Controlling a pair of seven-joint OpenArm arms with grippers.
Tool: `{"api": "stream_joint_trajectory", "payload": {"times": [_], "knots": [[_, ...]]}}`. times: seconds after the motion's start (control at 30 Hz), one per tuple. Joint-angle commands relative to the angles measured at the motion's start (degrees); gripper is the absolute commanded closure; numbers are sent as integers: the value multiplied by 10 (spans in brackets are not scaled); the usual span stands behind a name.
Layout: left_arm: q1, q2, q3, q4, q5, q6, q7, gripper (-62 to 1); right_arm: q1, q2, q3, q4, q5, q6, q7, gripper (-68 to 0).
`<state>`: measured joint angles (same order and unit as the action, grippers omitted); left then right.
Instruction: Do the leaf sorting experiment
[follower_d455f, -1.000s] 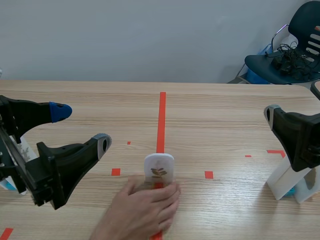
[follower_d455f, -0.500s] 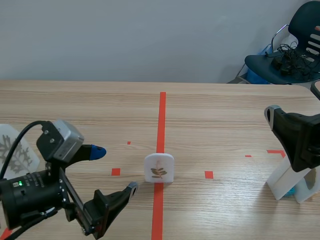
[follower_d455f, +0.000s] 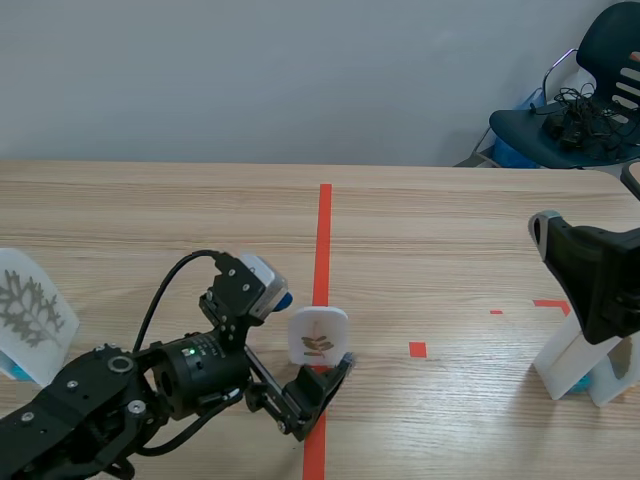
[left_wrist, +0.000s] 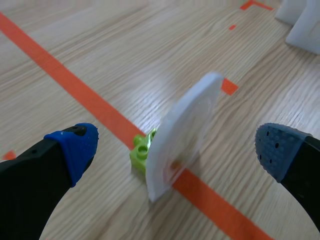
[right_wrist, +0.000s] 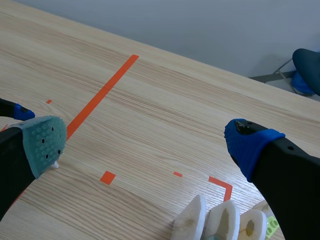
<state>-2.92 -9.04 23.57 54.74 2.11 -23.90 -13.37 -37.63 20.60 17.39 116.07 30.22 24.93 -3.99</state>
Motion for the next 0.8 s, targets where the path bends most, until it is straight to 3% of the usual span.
{"api": "stream_joint_trajectory", "payload": {"times": [0.0,0.07,0.1,0.23,0.33,0.5,0.67,0.77], "knots": [[-2,2,-2,26,-7,3,-8,-623,8,2,2,-1,5,0,5,-679],[-1,4,2,26,-7,5,-8,-623,8,2,2,-1,5,0,4,-679],[-1,4,2,26,-7,5,-8,-590,8,2,2,-1,5,0,4,-679],[-1,4,2,26,-7,5,-7,-298,8,2,2,-1,5,0,4,-679],[0,4,2,26,-7,4,-7,-182,8,0,2,-1,5,0,4,-679],[1,4,2,29,-8,2,0,-86,8,0,2,-1,5,0,4,-679],[29,-11,-5,90,-16,2,34,-80,8,0,2,-1,5,0,5,-679],[70,-31,-30,157,-52,3,57,-80,8,0,2,-1,5,0,5,-679]]}}
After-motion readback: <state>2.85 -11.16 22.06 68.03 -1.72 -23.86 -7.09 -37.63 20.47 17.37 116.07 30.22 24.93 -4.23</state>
